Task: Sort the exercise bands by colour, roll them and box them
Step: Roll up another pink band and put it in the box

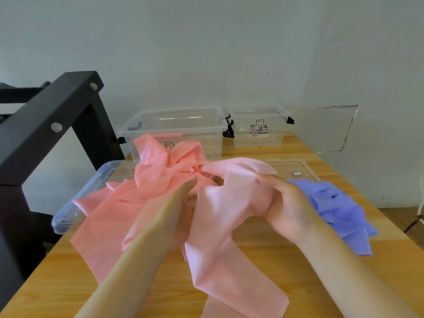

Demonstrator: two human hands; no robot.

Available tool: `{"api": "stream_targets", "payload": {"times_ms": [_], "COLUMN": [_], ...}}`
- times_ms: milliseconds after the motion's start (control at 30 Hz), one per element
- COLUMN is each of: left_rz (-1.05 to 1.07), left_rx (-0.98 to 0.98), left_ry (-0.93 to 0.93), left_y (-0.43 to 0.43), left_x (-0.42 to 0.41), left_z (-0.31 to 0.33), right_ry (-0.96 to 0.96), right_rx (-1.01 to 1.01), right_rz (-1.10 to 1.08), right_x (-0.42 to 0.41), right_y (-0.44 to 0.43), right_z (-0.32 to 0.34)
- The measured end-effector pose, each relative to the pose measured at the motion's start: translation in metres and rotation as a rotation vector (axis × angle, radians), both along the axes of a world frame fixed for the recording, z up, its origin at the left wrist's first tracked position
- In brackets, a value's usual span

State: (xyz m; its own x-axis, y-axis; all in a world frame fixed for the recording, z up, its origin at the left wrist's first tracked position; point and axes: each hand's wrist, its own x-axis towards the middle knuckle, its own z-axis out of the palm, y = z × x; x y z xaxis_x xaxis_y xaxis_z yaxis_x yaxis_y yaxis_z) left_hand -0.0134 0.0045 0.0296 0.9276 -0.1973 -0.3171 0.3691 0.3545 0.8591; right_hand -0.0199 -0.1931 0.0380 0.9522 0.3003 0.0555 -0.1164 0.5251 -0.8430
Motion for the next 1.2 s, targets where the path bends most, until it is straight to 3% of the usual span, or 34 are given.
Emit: {"api": "stream_targets", "payload": {"times_ms": [67, 167, 333, 600, 767, 833, 1033, 1200], "left_rz": [-0.171, -0.335, -0.113, -0.052, 0.141, 0.146, 0.088, 0.094], "left_rx": [-0.081, -0.18, -0.318, -0.23, -0.079, 0.03, 0.284, 0.254], "left_ry": [0.089, 0.062, -0.027, -0.05, -0.098, -0.157, -0.456, -0.847], "left_y": [0.0, -0.002, 0.001, -0.004, -0.011, -0.018, -0.04, -0.039], "left_x": [-0.004, -0.004, 0.009, 0.017, 0.055, 0.074, 0.108, 0.105], "left_z": [0.002, -0.001, -0.005, -0.001, 0.027, 0.049, 0.138, 0.24], "right_ry": [-0.003, 0.036, 0.153, 0.149, -0.013, -0.039, -0.108, -0.362], "right_rx": [0.056, 0.127, 0.244, -0.027, -0.426, -0.476, -0.376, -0.35], "right_rz": [0.06, 0.146, 0.181, 0.075, -0.204, -0.272, -0.358, -0.408], "right_x": [0.0, -0.002, -0.002, -0.001, 0.012, 0.019, 0.05, 0.067], "right_y": [0.002, 0.008, 0.012, 0.01, 0.001, 0.001, -0.001, 0.0], "right_z": [-0.002, -0.003, -0.01, -0.009, -0.007, -0.003, 0.057, 0.134]}}
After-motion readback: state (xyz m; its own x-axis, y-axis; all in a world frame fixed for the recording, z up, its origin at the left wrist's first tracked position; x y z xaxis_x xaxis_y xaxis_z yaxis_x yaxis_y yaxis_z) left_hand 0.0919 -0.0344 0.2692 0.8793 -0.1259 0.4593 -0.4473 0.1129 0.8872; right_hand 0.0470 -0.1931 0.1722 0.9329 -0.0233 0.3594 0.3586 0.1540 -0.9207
